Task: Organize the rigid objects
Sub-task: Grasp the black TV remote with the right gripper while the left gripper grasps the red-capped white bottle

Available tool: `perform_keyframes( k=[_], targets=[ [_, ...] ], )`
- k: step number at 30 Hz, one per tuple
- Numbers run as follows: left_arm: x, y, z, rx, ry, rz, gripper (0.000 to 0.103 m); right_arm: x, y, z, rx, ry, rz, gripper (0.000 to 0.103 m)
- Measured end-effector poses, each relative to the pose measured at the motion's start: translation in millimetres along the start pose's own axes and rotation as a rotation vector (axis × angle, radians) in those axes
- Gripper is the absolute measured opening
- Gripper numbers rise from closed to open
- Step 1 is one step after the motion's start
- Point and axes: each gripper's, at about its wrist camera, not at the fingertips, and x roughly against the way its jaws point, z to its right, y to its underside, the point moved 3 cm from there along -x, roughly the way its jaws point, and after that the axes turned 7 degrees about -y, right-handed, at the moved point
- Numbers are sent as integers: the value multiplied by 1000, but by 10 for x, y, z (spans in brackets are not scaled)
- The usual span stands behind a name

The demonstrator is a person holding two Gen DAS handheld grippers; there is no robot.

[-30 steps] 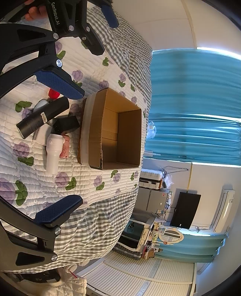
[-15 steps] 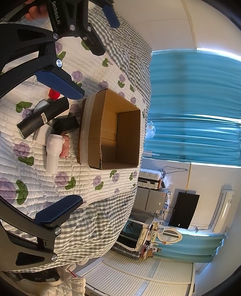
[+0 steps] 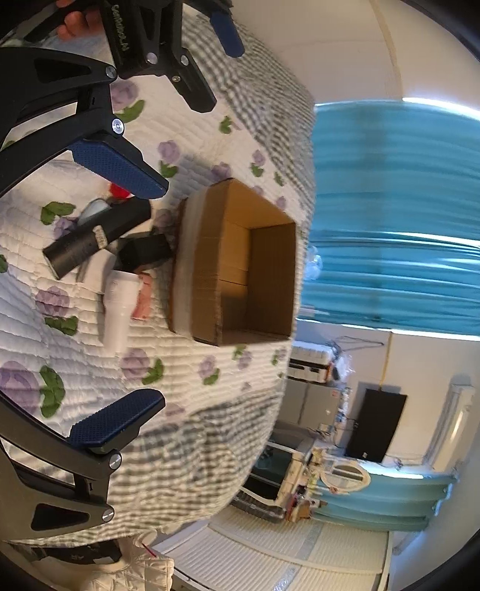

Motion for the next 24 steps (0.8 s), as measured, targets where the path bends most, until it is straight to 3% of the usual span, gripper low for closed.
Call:
perform_keyframes(
  k=[5,7,10,13,17,19,21,22,24],
  targets=[
    [-228,208,23,-34,-27,-74,103,-462,318,-68,6,-66,-168,102],
    [-326,294,22,-39,-34,-109,103,-673,435,-136,20,-96,-253,90],
    [-489,404,6,-37,-53,-175,103,-902,514,-237,33,-158,-327,85],
    [-585,458,-19,-29,-63,-208,103,-1111,605,-322,33,-216,-386,71],
    [-629,484,-11,-40,-71,-221,103,-1440,760,-367,28,-237,-518,69],
    [-644,483,3,-49,-74,-224,103,-1476,794,-386,30,-247,-525,67],
    [-678,461,15,-57,-80,-231,103,-1432,793,-370,19,-262,-513,57],
    [-692,449,28,-60,-83,-231,103,-1374,783,-339,-4,-290,-494,44],
    [-735,415,50,-65,-85,-237,103,-1294,766,-302,-27,-321,-466,41]
  ],
)
